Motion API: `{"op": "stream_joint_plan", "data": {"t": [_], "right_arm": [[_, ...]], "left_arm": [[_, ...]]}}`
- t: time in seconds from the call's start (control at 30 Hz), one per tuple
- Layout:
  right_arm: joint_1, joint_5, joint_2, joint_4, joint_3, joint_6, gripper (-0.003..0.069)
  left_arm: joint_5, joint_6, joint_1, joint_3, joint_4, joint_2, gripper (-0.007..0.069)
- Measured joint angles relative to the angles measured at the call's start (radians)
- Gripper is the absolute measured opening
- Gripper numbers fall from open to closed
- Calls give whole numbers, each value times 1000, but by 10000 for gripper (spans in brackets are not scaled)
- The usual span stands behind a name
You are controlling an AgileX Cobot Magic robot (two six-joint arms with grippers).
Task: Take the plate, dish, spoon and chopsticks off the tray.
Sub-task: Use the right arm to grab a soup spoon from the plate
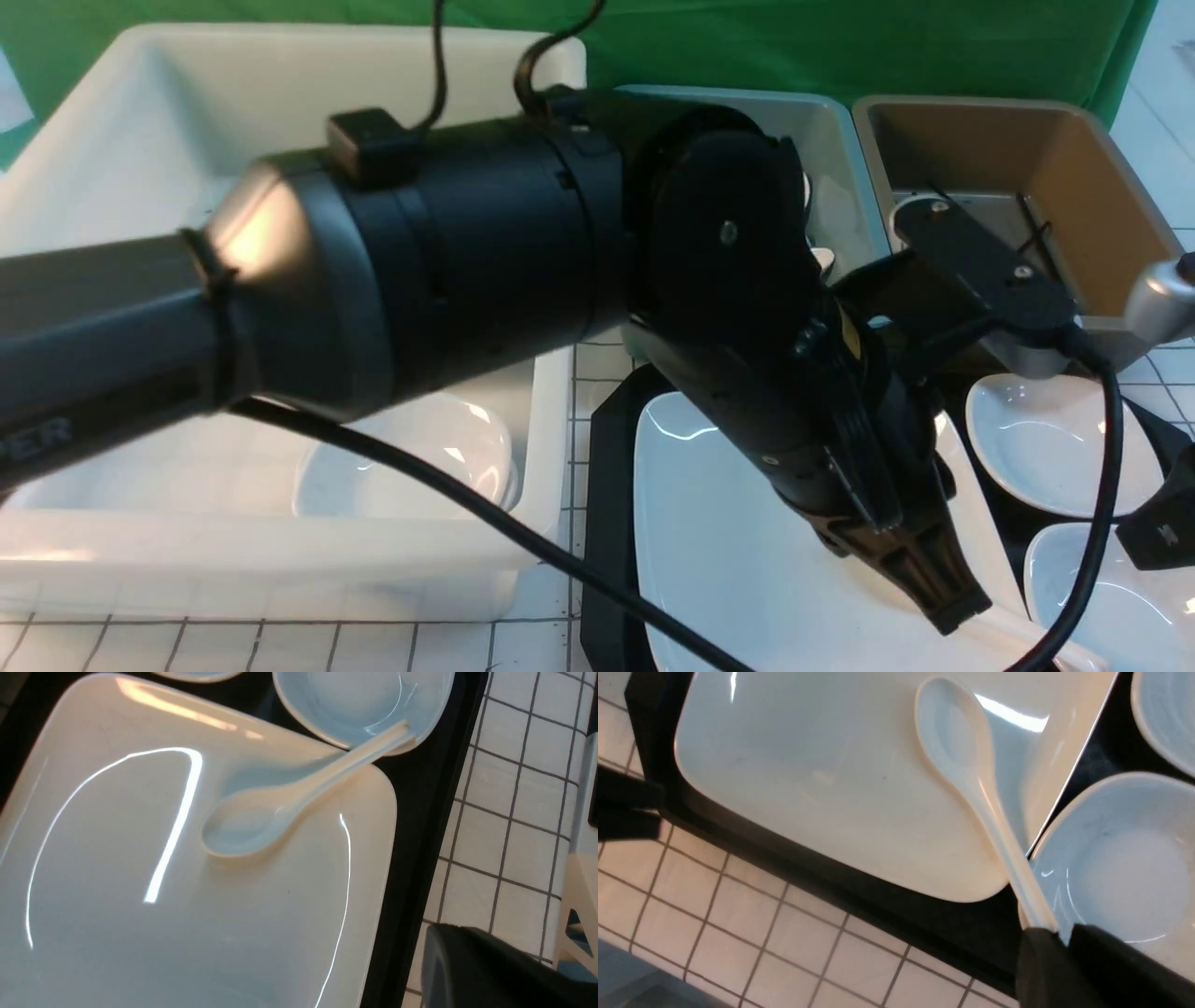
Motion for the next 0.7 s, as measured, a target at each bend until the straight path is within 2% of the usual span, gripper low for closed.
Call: {"op": "stream_joint_plan", "data": {"t": [0.1,0.3,0.37,0.5,0.63,0.7], "right_arm": [[0,0,0,-1,0,24,114],[1,-4,0,-1,0,5,170],[0,-15,0,-1,0,-10,213],[7,-39,9,-1,0,-60,345],[57,-65,54,-4,10,-73,401],[129,-112,130,-19,30,-81,414]], "left_arm": [[-27,38,0,0,-54,30,-1],[-23,71,0,0,-52,49,0],[-2,67,1,0,-33,46,1],[33,-23,31,0,23,22,1],[65,-48,78,1,36,-19,1],[82,-53,110,1,37,-64,2]]}}
